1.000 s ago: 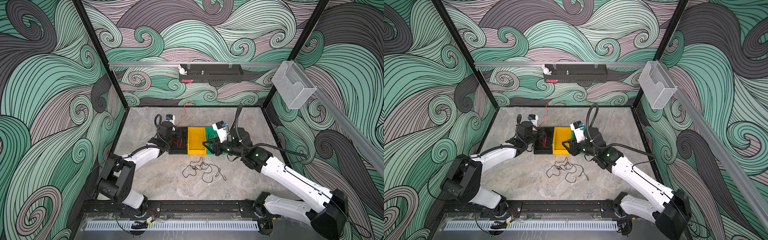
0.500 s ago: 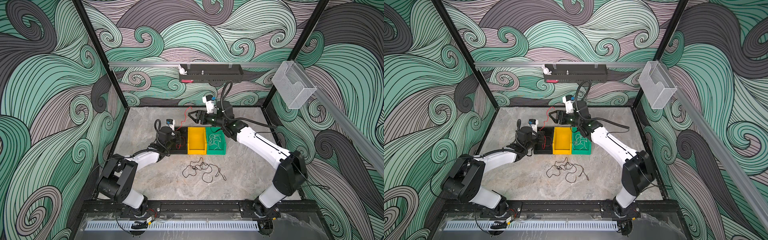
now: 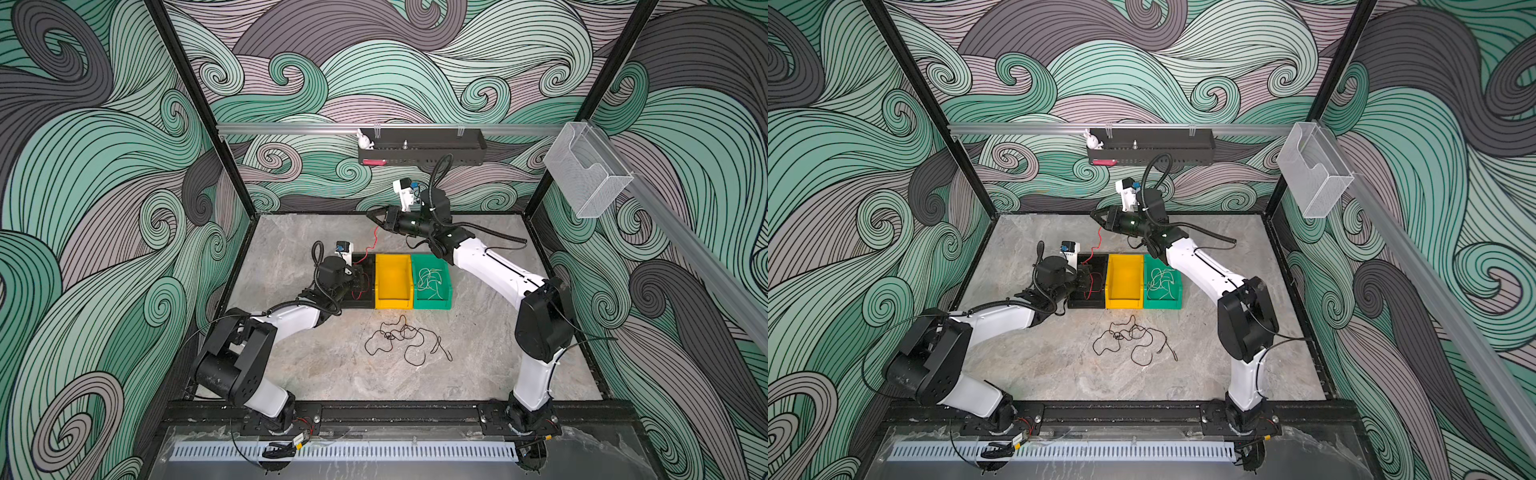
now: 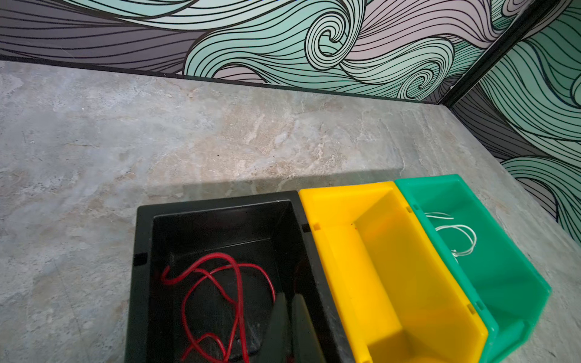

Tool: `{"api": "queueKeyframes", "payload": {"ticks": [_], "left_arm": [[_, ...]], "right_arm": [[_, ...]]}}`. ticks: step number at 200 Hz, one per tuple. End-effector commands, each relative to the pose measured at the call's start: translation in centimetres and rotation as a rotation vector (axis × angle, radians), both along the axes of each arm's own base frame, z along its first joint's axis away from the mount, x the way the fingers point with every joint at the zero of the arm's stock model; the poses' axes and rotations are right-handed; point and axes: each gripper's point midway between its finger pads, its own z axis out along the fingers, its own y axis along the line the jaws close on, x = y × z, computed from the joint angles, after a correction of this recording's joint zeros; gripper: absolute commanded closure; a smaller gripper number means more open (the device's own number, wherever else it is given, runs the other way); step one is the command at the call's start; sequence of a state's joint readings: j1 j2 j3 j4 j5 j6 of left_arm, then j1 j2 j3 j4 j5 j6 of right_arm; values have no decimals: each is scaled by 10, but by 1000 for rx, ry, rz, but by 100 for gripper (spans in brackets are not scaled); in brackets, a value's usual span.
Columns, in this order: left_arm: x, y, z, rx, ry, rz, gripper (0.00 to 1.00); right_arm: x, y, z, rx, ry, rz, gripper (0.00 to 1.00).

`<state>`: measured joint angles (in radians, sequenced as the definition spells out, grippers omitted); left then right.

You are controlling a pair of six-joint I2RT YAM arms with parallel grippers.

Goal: Untangle the cables

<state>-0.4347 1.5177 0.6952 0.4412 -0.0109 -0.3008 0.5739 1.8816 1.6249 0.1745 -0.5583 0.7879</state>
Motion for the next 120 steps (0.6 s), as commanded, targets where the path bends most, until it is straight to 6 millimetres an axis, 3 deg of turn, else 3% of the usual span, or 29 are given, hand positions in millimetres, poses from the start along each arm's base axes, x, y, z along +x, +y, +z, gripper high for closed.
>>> {"api": "queueKeyframes", "payload": {"ticks": [1,35,82,120], "left_arm": [[5,-1,-4,24,12,12,100],[11,2,-11,20,69,41,100],[20,9,-26,-47,172,68,100],[25,12,-34,-88,228,80,100]], "right_arm": [[-11,4,10,14,-35,39,89],[-28,19,-9,-70,-65,95,100],[-40,22,-60,-189,-41,104,100],[-34,19,-93,-242,-7,75,100]]}}
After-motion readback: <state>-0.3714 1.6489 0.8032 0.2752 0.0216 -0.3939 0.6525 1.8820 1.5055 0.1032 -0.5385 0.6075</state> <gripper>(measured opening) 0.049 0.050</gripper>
